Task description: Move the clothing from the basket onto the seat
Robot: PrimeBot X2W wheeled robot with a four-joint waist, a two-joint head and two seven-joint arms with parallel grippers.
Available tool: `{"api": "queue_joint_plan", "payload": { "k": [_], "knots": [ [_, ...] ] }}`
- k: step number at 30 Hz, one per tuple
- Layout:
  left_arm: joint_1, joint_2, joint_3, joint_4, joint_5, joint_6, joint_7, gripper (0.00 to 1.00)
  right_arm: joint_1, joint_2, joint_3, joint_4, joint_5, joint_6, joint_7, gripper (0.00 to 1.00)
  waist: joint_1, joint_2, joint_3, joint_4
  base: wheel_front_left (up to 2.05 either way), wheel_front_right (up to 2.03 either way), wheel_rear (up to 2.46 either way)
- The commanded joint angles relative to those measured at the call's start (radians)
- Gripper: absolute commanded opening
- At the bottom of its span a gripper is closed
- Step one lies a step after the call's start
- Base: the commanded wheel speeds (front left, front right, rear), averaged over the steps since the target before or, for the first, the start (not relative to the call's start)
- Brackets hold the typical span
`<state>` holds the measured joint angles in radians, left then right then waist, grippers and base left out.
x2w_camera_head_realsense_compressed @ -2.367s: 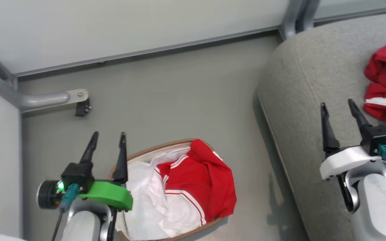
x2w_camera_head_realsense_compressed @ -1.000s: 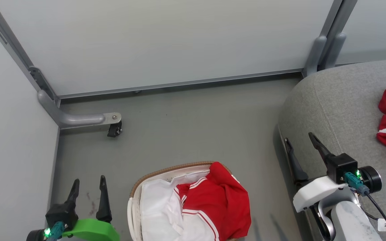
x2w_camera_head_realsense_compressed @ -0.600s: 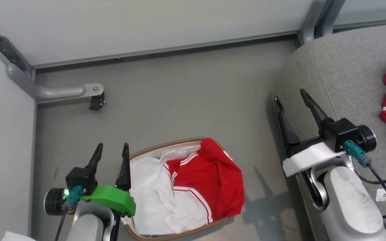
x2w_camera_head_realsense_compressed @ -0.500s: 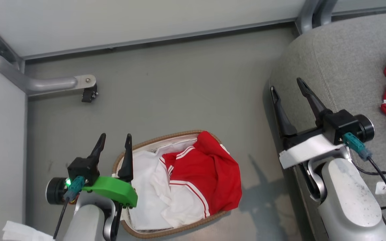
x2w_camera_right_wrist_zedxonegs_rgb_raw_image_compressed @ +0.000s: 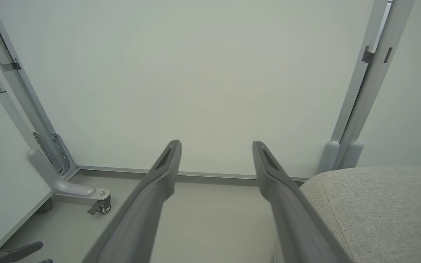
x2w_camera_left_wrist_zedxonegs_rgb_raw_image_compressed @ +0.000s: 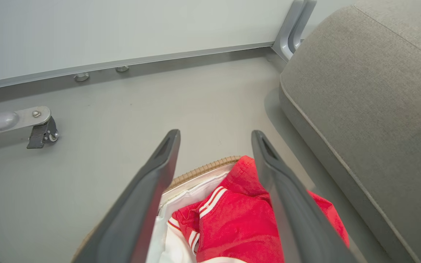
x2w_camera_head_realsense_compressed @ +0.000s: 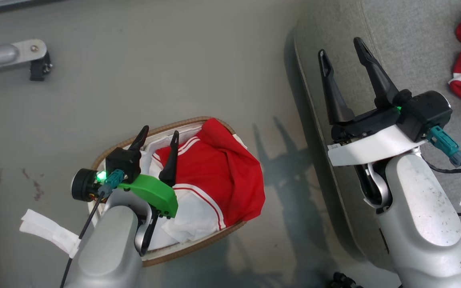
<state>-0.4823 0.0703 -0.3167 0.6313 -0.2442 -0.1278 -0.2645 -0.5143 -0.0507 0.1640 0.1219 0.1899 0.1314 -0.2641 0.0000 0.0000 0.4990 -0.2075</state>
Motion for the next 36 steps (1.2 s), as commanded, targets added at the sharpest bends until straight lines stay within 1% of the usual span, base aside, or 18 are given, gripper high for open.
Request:
{"api": "queue_joint_plan", "payload": {
  "k": [1, 10, 11, 16, 23, 30, 36],
  "knots": [
    [-0.032, 0.02, -0.019, 0.018, -0.018, -0.003, 0.0, 1.0, -0.02, -0.002, 0.001, -0.013, 0.011, -0.001, 0.0, 1.0, 0.0, 0.0, 0.106, -0.092, 0.0, 0.0, 0.0],
    [-0.146, 0.091, -0.185, 0.128, -0.121, -0.003, 0.0, 1.0, -0.055, -0.001, 0.017, -0.069, 0.055, -0.001, 0.0, 1.0, 0.0, 0.0, 0.226, -0.162, 0.0, 0.0, 0.0],
    [-0.169, 0.103, -0.218, 0.148, -0.146, -0.003, 0.0, 1.0, -0.057, -0.001, 0.018, -0.078, 0.061, -0.001, -0.001, 1.0, 0.0, 0.0, 0.248, -0.172, 0.0, 0.0, 0.0],
    [-0.217, 0.133, -0.3, 0.193, -0.202, -0.003, 0.0, 1.0, -0.062, -0.001, 0.021, -0.095, 0.071, -0.001, 0.0, 1.0, 0.0, 0.0, 0.302, -0.19, 0.0, 0.0, 0.0],
    [-0.26, 0.165, -0.413, 0.251, -0.284, -0.003, 0.0, 1.0, -0.068, -0.001, 0.023, -0.106, 0.078, -0.001, 0.0, 1.0, 0.0, 0.0, 0.344, -0.199, 0.0, 0.0, 0.0],
    [-0.295, 0.158, -0.527, 0.331, -0.368, -0.003, 0.001, 1.0, -0.06, -0.001, 0.016, -0.111, 0.065, -0.001, 0.0, 1.0, 0.0, 0.0, 0.369, -0.185, 0.0, 0.0, 0.0],
    [-0.326, 0.147, -0.612, 0.397, -0.442, -0.003, 0.025, 1.0, -0.051, -0.002, 0.005, -0.115, 0.05, -0.001, 0.0, 1.0, 0.0, 0.0, 0.388, -0.17, 0.0, 0.0, 0.0]
  ]
}}
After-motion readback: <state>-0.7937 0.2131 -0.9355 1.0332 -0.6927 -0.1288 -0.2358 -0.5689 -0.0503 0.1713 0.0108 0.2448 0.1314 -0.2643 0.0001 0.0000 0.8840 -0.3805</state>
